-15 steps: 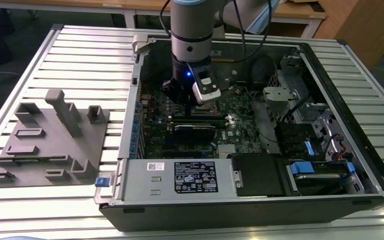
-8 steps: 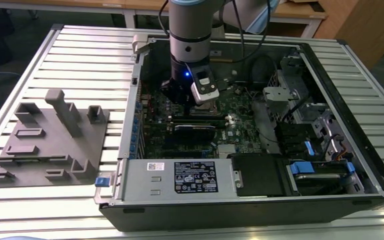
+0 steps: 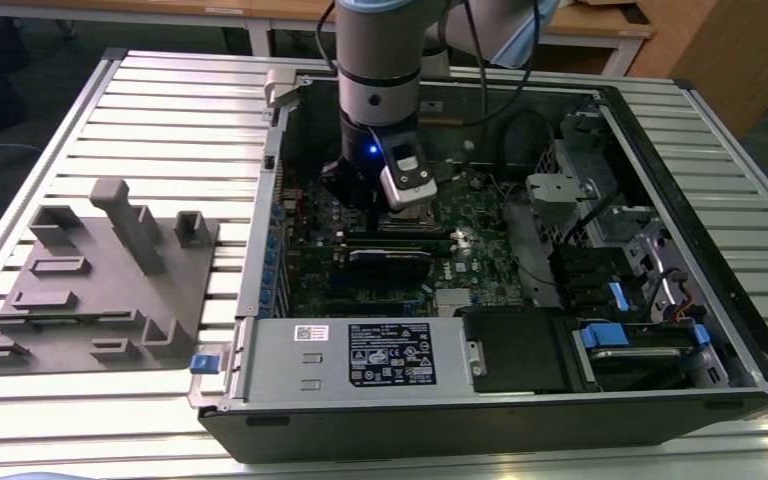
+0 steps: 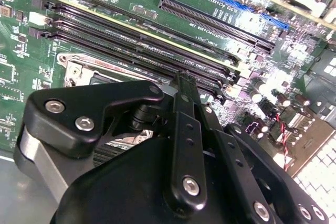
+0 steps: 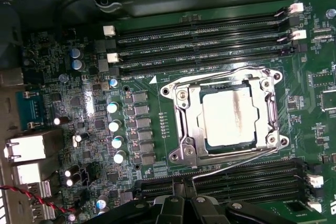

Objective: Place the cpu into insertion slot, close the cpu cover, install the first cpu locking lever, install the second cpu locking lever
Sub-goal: 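Install the second cpu locking lever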

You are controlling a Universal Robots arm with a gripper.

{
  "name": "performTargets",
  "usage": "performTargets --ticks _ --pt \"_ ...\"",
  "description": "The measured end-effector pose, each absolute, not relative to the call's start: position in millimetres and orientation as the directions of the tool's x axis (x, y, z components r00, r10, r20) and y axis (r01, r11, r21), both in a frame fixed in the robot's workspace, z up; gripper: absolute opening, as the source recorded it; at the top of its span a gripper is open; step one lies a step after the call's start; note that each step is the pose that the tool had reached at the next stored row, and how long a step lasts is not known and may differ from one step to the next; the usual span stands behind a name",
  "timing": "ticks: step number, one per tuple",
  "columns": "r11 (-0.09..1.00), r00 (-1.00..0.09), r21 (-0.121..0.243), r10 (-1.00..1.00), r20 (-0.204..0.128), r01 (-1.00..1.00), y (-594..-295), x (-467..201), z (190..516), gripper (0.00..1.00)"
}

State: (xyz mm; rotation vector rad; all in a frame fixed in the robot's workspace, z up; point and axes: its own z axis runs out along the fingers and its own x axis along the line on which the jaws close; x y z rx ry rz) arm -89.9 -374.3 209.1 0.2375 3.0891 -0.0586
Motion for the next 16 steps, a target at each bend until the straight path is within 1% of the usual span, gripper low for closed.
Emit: performTargets --ticks 16 --pt "0.990 -0.990 -0.032 0.134 -0.047 0.136 -367.7 -91.3 205.0 0.10"
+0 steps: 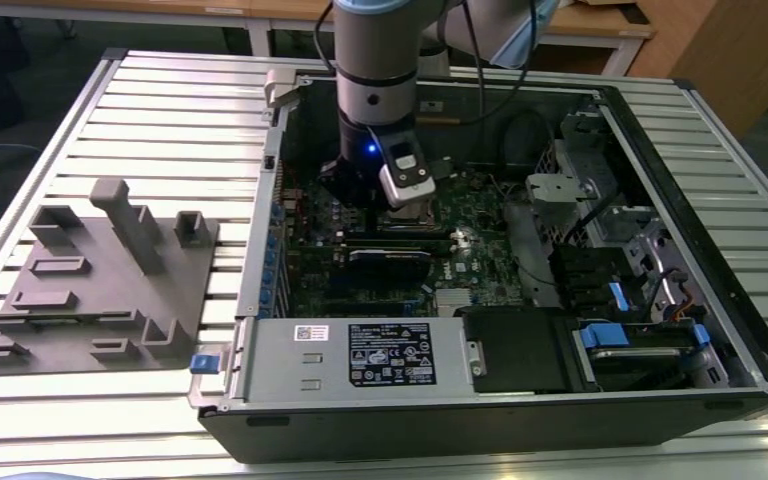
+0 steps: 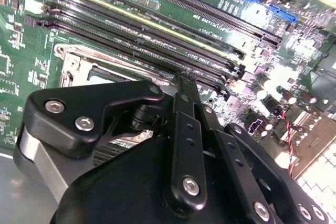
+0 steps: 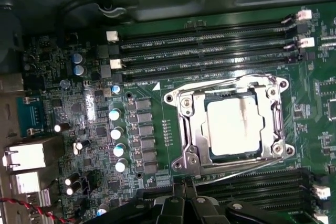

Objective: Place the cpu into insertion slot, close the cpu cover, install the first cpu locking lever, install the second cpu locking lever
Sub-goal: 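Install the second cpu locking lever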

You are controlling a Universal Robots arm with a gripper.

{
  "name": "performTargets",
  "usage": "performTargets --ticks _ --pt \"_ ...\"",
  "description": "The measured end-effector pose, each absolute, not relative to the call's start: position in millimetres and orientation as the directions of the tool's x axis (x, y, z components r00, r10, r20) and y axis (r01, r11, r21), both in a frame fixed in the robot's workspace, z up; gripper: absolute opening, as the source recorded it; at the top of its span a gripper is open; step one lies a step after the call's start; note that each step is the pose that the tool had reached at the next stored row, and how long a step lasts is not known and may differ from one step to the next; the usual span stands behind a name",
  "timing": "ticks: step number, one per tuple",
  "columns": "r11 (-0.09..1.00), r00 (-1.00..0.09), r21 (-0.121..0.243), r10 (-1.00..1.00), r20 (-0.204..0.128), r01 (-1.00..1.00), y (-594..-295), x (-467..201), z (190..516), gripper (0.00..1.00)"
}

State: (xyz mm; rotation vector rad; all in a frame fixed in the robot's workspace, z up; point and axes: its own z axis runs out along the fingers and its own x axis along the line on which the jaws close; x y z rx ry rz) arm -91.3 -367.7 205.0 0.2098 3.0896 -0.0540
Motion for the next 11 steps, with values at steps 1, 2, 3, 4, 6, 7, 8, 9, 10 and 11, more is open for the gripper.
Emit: performTargets --ticks 1,2,3,4,6,7,8,9,10,11 --pt "0.991 -0.991 -0.032 0.129 -0.047 0.131 -367.1 -91.3 204.9 0.10" --pt "0.992 -0.991 -0.032 0.124 -0.047 0.126 -366.8 -91.2 204.7 0.10" --pt "0.992 -0.991 -0.032 0.122 -0.047 0.123 -366.9 -91.3 204.7 0.10" --pt "0.992 -0.992 -0.032 0.121 -0.047 0.123 -366.8 -91.2 204.3 0.10" --pt "0.992 -0.992 -0.031 0.121 -0.047 0.122 -366.8 -91.2 202.8 0.10" --pt "0.992 -0.992 -0.028 0.121 -0.047 0.122 -366.8 -91.3 202.1 0.10" --pt "0.992 -0.992 -0.024 0.121 -0.046 0.122 -366.9 -91.3 201.7 0.10" --pt "0.992 -0.992 -0.021 0.121 -0.046 0.122 -366.8 -91.3 201.4 0.10" --pt "0.992 -0.992 -0.019 0.121 -0.045 0.122 -366.8 -91.3 201.3 0.10" --pt "0.992 -0.992 -0.016 0.121 -0.045 0.121 -366.8 -91.3 201.2 0.10"
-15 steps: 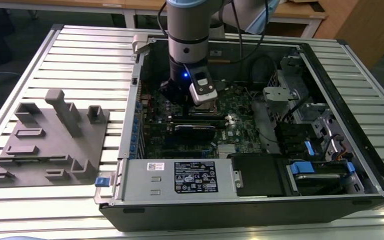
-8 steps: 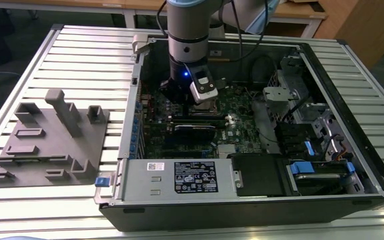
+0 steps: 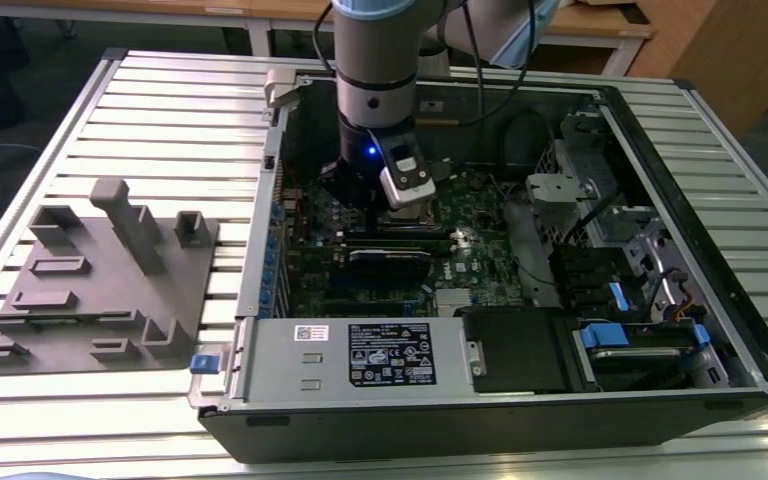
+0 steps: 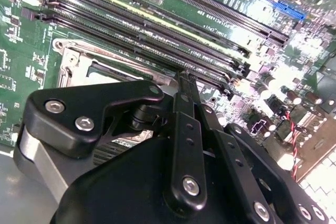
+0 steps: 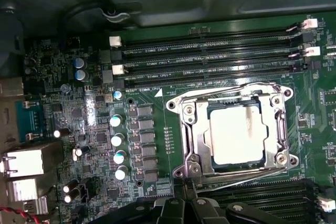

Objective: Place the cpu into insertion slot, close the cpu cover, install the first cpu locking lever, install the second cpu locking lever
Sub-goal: 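Install the second cpu locking lever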

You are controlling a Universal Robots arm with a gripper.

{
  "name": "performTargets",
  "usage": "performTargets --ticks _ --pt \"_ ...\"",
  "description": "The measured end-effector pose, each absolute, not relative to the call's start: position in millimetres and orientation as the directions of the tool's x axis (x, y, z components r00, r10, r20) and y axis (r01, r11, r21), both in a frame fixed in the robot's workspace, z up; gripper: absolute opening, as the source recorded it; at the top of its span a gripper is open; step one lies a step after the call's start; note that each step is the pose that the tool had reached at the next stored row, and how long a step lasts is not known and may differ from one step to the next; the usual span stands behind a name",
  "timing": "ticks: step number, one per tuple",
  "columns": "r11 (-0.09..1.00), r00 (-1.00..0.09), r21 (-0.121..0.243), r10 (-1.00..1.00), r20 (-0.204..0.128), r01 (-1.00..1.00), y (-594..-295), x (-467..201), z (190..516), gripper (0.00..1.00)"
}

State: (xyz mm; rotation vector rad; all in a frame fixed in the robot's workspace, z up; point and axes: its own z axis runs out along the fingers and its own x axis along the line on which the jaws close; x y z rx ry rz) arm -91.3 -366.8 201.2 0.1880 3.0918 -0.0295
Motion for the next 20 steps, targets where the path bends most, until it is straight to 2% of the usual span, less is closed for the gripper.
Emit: performTargets --ticks 20 --pt "0.992 -0.992 0.039 0.123 -0.038 0.121 -367.3 -92.0 196.9 0.10"
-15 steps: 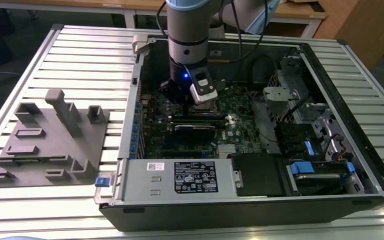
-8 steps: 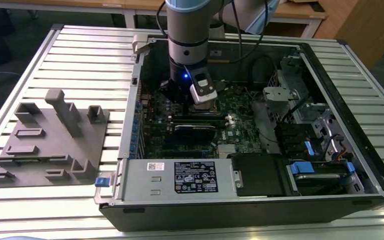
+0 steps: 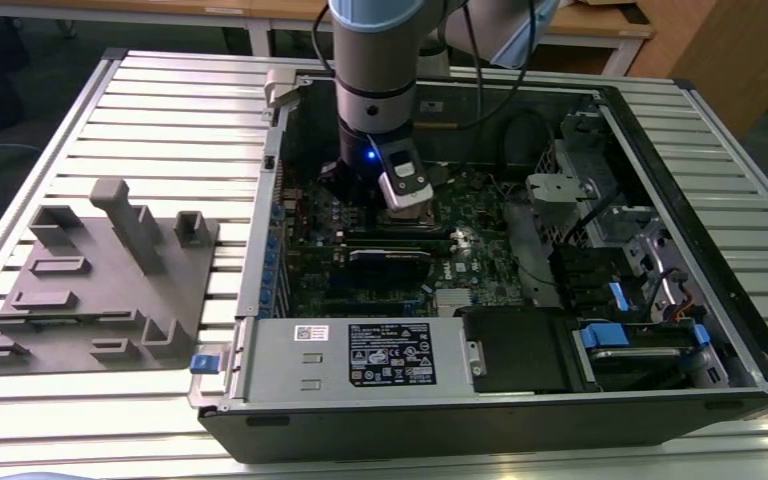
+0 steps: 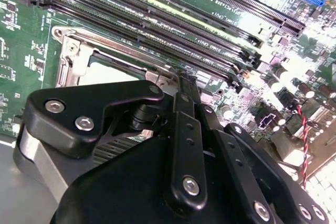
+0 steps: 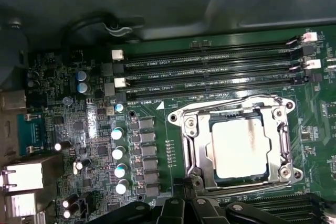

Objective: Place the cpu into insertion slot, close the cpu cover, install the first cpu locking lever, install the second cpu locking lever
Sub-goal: 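Install the second cpu locking lever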

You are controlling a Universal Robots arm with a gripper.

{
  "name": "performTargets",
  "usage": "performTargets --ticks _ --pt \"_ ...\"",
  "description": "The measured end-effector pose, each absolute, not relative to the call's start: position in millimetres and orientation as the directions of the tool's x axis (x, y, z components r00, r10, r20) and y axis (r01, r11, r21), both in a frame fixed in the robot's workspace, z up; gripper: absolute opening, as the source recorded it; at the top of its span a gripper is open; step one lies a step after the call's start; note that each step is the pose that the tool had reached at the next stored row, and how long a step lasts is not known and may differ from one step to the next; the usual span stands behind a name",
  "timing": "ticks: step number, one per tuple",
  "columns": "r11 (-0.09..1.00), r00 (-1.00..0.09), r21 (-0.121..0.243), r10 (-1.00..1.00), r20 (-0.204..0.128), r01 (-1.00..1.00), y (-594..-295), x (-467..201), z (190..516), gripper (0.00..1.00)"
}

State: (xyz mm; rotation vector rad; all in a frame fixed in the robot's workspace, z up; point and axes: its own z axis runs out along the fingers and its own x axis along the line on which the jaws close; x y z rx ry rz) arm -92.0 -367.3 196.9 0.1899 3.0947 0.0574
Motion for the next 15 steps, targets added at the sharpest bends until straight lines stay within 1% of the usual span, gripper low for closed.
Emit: performTargets --ticks 8,15 --pt "0.992 -0.992 0.042 0.123 -0.038 0.121 -367.6 -94.3 194.4 0.10" --pt "0.992 -0.992 0.042 0.123 -0.038 0.121 -367.6 -94.4 211.8 0.10"
